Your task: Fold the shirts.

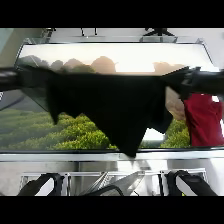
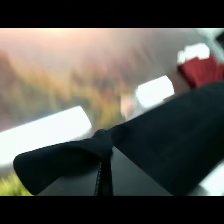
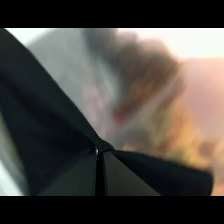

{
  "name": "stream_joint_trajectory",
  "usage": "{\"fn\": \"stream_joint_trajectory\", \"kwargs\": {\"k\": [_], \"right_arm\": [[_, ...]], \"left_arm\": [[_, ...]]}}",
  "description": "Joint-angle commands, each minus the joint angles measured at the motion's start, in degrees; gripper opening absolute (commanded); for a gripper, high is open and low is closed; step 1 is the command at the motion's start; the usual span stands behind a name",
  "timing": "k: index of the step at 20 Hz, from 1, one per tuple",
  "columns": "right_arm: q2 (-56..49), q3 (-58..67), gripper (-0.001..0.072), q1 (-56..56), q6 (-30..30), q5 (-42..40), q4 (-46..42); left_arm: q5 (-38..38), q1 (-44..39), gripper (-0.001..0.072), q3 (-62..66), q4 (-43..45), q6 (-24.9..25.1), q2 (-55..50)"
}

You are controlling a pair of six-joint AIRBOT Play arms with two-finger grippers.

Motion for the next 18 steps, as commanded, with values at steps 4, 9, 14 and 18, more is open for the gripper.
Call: {"fn": "stream_joint_trajectory", "kwargs": {"k": [4,9,14,18], "right_arm": [[-28.28,-4.39,0.0019,8.15,-3.13,-7.74,-0.61],[-37.79,-0.68,0.0075,6.8,-3.96,-12.28,-0.85],[-30.51,1.66,0.034,-2.25,7.43,-9.11,-2.56],[-21.46,-4.33,0.034,-9.07,14.1,-2.32,-6.43]], "left_arm": [[7.19,-5.42,0.0012,-13.07,1.01,6.97,-22.6],[6.51,-0.33,0.0018,-7.45,0.85,7.19,-34.6],[-2.05,3.41,0.0669,0.07,1.01,4.72,-38.8],[-5.53,5.86,0.0669,0.94,4.48,2.32,-38.75]]}}
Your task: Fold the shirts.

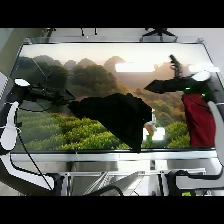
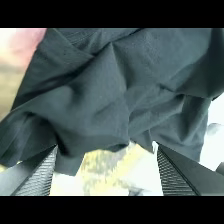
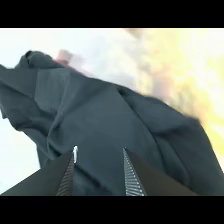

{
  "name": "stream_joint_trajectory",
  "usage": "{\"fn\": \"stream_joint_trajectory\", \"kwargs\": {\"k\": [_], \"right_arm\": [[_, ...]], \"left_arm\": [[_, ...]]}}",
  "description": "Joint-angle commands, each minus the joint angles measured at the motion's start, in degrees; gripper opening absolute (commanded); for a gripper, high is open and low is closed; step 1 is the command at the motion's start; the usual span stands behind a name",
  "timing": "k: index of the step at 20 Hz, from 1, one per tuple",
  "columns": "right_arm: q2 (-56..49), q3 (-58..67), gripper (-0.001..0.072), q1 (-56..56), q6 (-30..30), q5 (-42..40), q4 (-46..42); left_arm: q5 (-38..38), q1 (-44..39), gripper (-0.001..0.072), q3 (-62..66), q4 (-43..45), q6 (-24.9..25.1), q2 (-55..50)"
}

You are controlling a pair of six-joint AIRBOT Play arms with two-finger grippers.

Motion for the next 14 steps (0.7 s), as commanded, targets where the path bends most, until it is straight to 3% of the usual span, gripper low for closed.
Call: {"fn": "stream_joint_trajectory", "kwargs": {"k": [1,4,9,12,14], "right_arm": [[8.57,-7.58,0.034,-5.64,6.1,4.44,-2.69],[18.78,-23.58,0.0342,-9.11,6.12,3.54,-2.84],[30.47,-45.77,0.0346,-9.99,6.62,-4.26,-2.54],[29.97,-51.23,0.0509,-8.66,6.97,-7.3,-2.27],[28.83,-51.65,0.0507,-6.34,6.8,-9.35,-2.08]], "left_arm": [[-5.29,1.84,0.0669,1.11,6.64,-3.91,-0.66],[-8.68,2.01,0.0669,-1.11,9.97,-6.21,0.42],[0.42,2.01,0.0669,-12.87,9.4,-6.16,7.02],[2.29,1.25,0.0669,-17.57,9.4,-6.1,7.74],[4.37,0.24,0.0669,-19.58,9.31,-5.25,7.74]]}}
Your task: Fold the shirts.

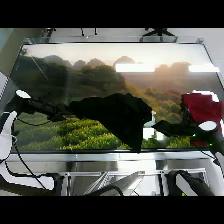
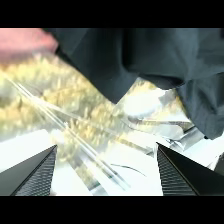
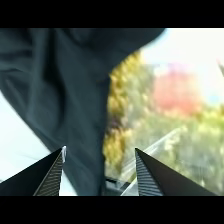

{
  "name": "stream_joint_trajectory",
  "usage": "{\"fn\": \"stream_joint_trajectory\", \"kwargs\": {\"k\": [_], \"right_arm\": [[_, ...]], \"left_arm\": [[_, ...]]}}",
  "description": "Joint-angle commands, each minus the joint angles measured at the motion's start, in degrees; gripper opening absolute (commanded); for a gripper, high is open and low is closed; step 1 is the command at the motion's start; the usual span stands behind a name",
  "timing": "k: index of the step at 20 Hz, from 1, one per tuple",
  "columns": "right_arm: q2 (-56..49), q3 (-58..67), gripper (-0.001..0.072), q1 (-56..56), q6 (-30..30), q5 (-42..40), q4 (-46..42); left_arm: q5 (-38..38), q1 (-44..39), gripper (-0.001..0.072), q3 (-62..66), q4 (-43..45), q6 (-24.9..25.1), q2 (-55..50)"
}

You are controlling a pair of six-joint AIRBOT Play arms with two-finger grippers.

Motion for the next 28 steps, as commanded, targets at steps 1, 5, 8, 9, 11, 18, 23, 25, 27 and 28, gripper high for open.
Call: {"fn": "stream_joint_trajectory", "kwargs": {"k": [1,5,8,9,11,18,23,25,27,28], "right_arm": [[-0.5,-3.78,0.0506,3.65,0.15,-5.18,1.18],[-4.31,-3.76,0.0506,12.98,0.15,-12.98,5.22],[-8.11,-3.74,0.0505,17.57,0.09,-18.29,8.35],[-9.53,-3.72,0.0503,18.62,-1.33,-18.88,10.49],[-12.0,-3.72,0.0503,19.91,-5.79,-18.91,16.33],[-17.86,-2.62,0.0498,22.56,-16.96,-18.45,29.79],[-18.05,3.1,0.0201,24.09,-18.73,-14.49,29.79],[-18.05,6.25,0.003,24.09,-18.73,-13.66,29.77],[-18.05,9.05,0.002,24.0,-18.75,-13.7,29.75],[-18.05,10.23,0.002,23.89,-18.99,-13.68,29.75]], "left_arm": [[5.01,-1.73,0.0669,-4.28,0.28,1.38,0.68],[9.22,-3.39,0.0668,-3.61,0.26,2.08,0.48],[8.94,-3.43,0.0669,-1.97,-2.16,2.21,-1.22],[8.92,-3.43,0.0669,-2.12,-2.8,2.6,-1.79],[8.74,-3.96,0.0669,-2.12,-2.71,2.99,-3.17],[10.23,-4.55,0.0563,-2.08,-8.46,6.25,-4.02],[10.08,-4.61,0.0013,-2.08,-14.43,9.62,-4.02],[10.14,-4.48,0.0013,-2.08,-14.4,9.6,-4.0],[10.01,-4.5,0.0012,-2.08,-14.43,9.6,-3.91],[10.1,-4.5,0.0013,-2.08,-14.36,9.62,-3.58]]}}
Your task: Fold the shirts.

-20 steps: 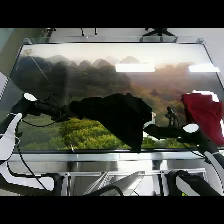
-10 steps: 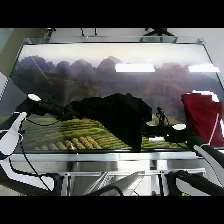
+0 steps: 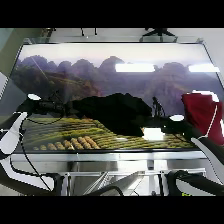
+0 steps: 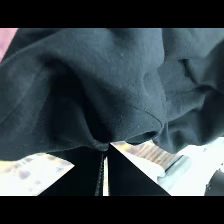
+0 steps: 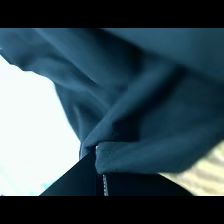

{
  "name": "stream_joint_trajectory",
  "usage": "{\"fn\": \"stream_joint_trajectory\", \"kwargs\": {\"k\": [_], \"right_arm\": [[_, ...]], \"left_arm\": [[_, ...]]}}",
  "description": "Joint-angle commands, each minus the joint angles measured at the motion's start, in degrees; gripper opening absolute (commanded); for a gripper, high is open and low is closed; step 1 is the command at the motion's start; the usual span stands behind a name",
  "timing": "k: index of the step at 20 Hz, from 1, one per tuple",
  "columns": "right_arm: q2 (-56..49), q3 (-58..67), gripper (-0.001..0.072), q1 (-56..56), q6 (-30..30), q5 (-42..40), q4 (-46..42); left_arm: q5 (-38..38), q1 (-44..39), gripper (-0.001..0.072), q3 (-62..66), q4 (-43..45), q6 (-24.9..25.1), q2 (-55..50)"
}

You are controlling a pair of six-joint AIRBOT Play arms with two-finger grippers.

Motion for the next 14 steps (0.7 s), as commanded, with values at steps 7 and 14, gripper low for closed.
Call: {"fn": "stream_joint_trajectory", "kwargs": {"k": [7,14], "right_arm": [[1.03,7.76,0.002,-1.62,-1.31,1.64,0.15],[10.99,7.76,0.002,-11.61,-1.73,8.48,0.02]], "left_arm": [[-0.57,3.78,0.0011,0.04,-1.01,1.42,7.41],[-4.0,8.0,0.0011,0.02,-0.81,1.77,16.83]]}}
